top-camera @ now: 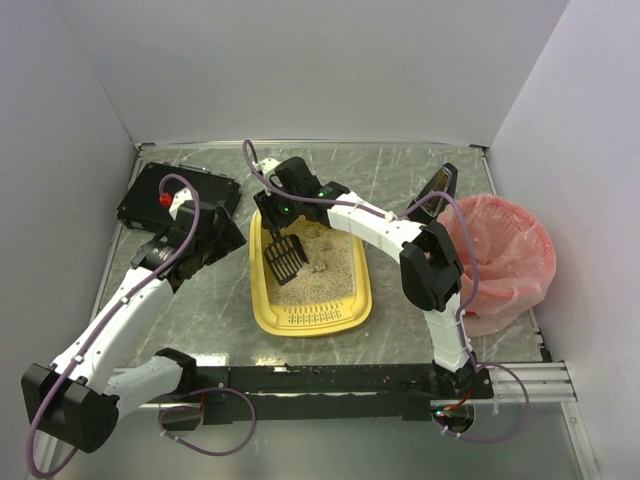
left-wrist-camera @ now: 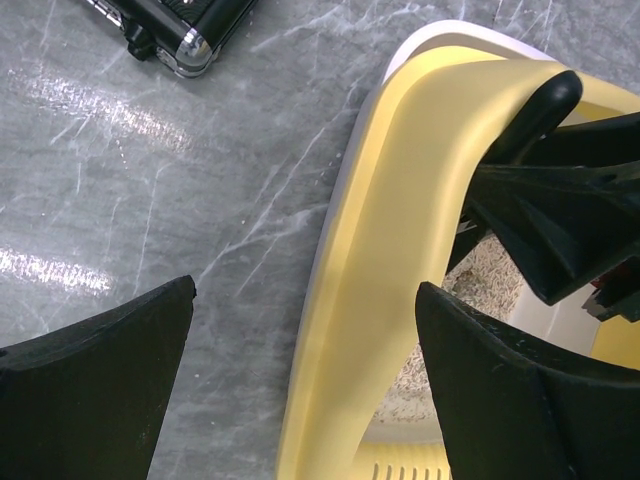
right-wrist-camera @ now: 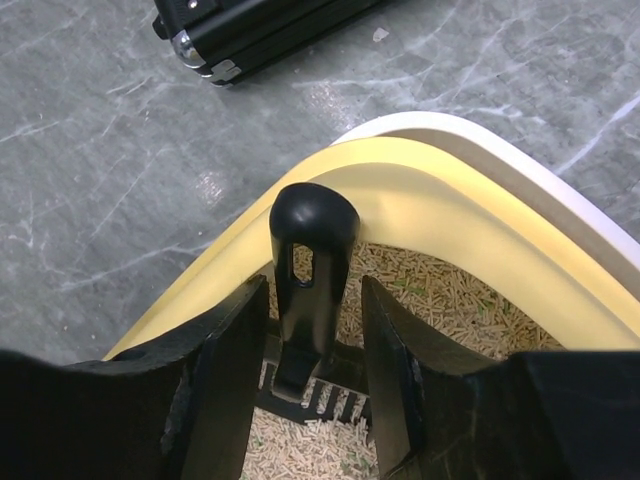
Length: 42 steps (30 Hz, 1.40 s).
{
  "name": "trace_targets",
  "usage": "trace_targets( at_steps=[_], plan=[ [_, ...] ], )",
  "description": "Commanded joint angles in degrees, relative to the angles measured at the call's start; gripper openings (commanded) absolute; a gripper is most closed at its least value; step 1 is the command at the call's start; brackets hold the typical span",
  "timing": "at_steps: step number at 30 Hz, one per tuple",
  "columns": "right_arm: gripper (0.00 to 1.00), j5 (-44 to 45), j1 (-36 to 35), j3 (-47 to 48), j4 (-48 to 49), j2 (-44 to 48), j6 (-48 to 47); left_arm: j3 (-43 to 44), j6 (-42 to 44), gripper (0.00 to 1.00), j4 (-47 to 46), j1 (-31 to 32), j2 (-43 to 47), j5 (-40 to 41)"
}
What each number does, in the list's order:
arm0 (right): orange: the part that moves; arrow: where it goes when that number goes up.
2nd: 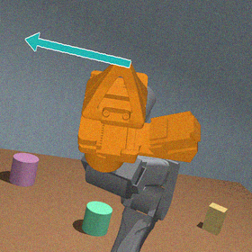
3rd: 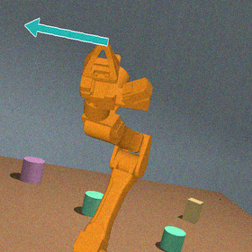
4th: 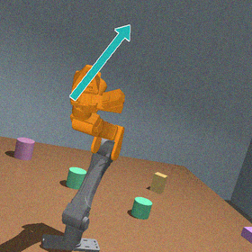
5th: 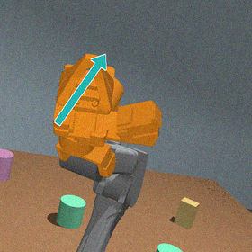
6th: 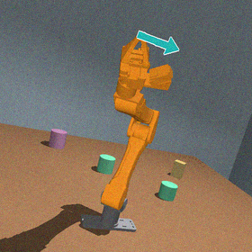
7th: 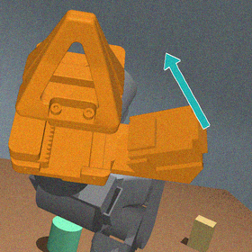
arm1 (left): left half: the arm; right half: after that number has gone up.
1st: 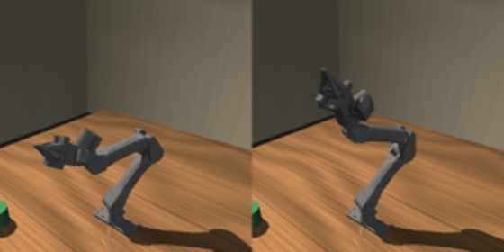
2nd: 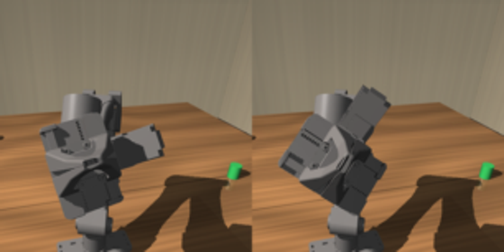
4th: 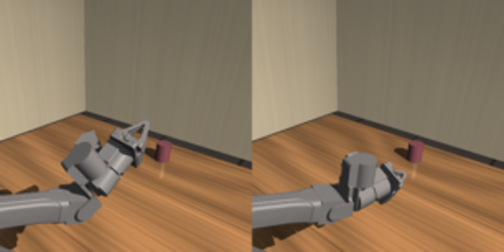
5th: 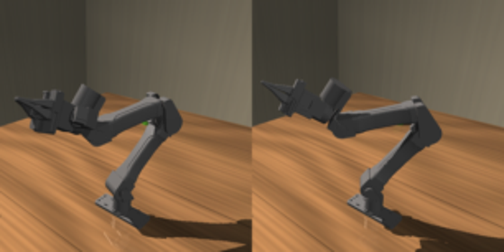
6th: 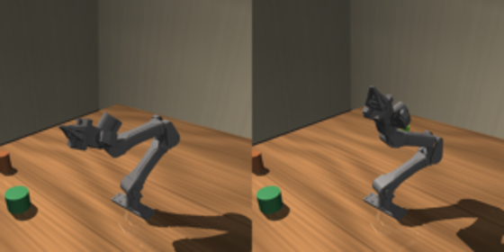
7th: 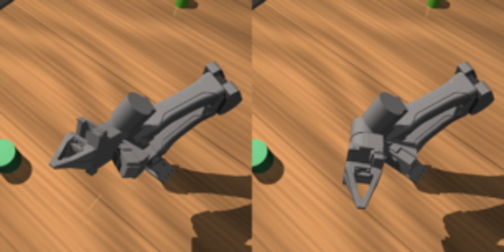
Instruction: Clean the litter box
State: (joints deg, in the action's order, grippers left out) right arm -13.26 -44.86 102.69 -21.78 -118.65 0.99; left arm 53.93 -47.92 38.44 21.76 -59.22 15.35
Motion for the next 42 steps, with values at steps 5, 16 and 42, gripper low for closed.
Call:
trace_targets(
  at_steps=[5, 16, 42],
  plan=[
    [0.27, -0.19, -0.05, -0.91, 3.32, 0.69, 0.15, -0.32, -0.60, 0.97, -1.70, -0.23, 0.69, -0.68],
    [0.11, 4.29, 0.04, -10.57, 7.87, 10.97, 2.26, -0.40, 1.51, 0.97, -6.87, -0.23, -0.10, -7.16],
    [0.11, 24.94, 1.71, -25.37, 19.26, 34.80, 16.14, -0.85, 27.08, 0.98, -36.59, 8.12, -8.71, -27.66]
  ],
)
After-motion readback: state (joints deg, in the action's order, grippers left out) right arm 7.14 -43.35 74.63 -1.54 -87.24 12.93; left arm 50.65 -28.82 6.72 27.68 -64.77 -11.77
